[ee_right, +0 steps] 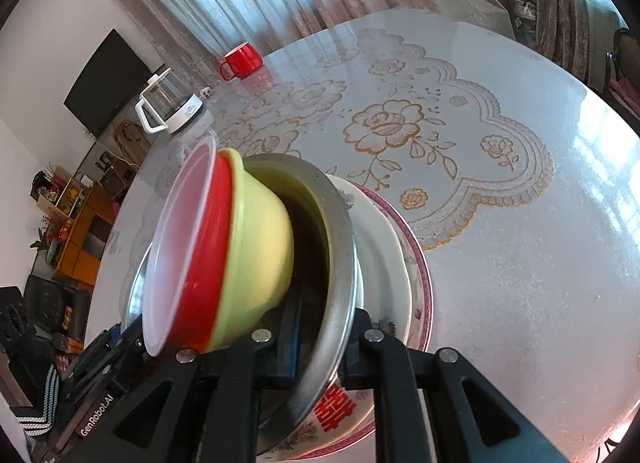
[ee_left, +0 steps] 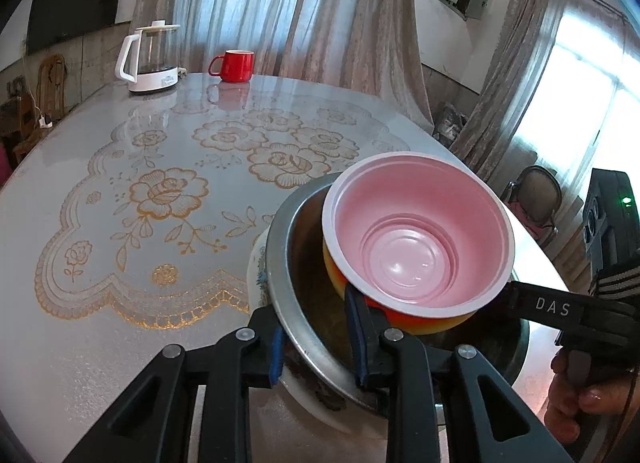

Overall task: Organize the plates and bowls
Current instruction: 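Carry the steel bowl with both grippers over the plate stack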

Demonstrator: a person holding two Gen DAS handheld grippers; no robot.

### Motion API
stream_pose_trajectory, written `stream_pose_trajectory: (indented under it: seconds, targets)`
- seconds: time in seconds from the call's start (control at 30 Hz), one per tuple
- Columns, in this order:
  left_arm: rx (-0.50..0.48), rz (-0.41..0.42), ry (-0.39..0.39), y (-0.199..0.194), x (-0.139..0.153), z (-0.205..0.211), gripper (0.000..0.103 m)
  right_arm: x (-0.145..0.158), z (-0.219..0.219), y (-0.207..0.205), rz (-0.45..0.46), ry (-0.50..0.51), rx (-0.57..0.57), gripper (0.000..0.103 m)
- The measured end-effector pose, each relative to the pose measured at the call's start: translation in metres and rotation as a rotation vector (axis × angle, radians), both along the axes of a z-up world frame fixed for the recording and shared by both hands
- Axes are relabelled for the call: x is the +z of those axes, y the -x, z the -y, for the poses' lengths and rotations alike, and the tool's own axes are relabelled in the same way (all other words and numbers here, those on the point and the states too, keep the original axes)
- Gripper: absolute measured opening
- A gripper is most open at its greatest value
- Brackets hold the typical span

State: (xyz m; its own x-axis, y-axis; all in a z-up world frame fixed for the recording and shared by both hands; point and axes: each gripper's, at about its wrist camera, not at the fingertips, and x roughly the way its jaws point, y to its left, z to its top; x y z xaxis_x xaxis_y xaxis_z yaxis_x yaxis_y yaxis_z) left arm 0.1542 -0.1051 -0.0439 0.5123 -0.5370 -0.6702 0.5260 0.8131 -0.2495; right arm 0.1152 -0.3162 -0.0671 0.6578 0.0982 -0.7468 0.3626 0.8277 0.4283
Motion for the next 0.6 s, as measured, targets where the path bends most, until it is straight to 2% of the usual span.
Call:
stream_pose_trajectory:
  seconds: [0.27,0.33,0.37,0.6]
  targets:
    - [-0.002,-0.009,0.006,0.003,0.002,-0.001,0.029,0.005,0.002,0.004,0.013,0.009,-0.013,0.013]
    - [-0.011,-0.009,0.011,0.005,0.003,0.000,0.029,0.011,0.004,0.008,0.028,0.028,-0.035,0.017]
    - [-0.007,-0.002,0.004,0.006,0.004,0.000,0.030,0.014,0.004,0.010,0.032,0.046,-0.044,0.023]
    - [0.018,0.020,0.032,0.013,0.014,-0.013,0.029,0.030,0.016,0.019,0.095,0.060,-0.088,0.024]
